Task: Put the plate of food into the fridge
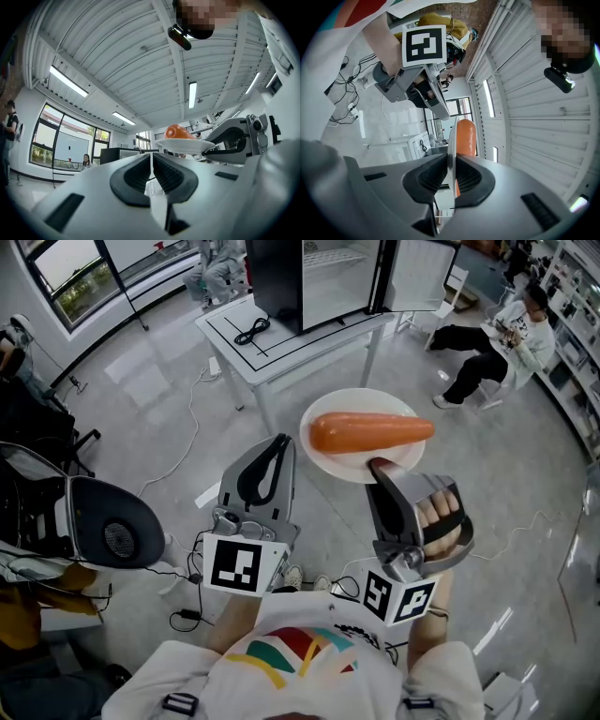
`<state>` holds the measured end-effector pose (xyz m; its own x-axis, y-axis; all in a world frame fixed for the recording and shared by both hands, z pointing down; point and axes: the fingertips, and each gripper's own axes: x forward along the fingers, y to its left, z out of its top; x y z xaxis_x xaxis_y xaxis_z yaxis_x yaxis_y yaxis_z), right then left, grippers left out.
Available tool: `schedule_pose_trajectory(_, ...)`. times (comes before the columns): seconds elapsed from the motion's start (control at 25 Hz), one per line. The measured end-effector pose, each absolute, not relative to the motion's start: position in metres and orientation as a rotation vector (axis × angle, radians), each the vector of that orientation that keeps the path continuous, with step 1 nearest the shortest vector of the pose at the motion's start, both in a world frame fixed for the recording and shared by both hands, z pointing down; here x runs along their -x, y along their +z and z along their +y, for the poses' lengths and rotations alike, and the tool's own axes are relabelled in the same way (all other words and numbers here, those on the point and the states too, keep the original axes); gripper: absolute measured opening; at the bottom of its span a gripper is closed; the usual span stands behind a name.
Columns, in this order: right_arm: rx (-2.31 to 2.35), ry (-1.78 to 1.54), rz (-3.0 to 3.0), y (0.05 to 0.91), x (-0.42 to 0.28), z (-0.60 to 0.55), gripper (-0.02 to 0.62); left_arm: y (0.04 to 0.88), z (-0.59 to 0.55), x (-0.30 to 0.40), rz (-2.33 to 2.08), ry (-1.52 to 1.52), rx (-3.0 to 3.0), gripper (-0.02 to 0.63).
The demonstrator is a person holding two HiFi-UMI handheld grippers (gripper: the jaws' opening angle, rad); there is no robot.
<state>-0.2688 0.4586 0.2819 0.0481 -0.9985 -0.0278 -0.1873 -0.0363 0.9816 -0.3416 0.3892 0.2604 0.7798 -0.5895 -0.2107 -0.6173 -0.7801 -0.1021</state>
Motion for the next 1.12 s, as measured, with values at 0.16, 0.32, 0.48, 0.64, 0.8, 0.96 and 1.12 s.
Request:
schedule_pose_trajectory(0.16, -1.384, -1.094, -1.302, 0.29, 0.263, 0.453, 0.044, 0.268, 0.383, 0.336, 0.956, 0.25, 2.811, 0.025)
schedule_pose_trajectory(0.32, -1.378, -1.091, -1.303, 0.293, 0.25, 0.46, 0.044, 0.27, 0.391, 0.323, 0.948, 0.243, 2.81, 0.025)
schedule_pose_trajectory(0.48, -1.379, -1.097, -1.304, 0.287, 0.236, 0.479, 0.044, 0.264, 0.41, 0.309, 0.96, 0.243, 2.812, 0.025)
schedule_pose_trajectory(0.64, -1.375, -1.095, -1.311, 0.286, 0.22, 0.492, 0.044, 0.264, 0.424, 0.293, 0.962, 0.237, 2.815, 0.025)
schedule_pose_trajectory(0.8, -1.373, -1.097, -1.302, 0.292, 0.209, 0.496, 0.044, 0.271, 0.429, 0.287, 0.972, 0.222, 2.815, 0.022)
schedule_pose_trajectory(0.96, -1.382, -1.092, -1.325, 0.291, 0.209, 0.498, 0.044, 0.27, 0.428, 0.289, 0.981, 0.215, 2.799, 0.011)
schedule_pose_trajectory(1.12, -1.391, -1.094, -1.32, 0.289, 0.207, 0.501, 0.044, 0.265, 0.431, 0.289, 0.983, 0.212, 2.785, 0.008)
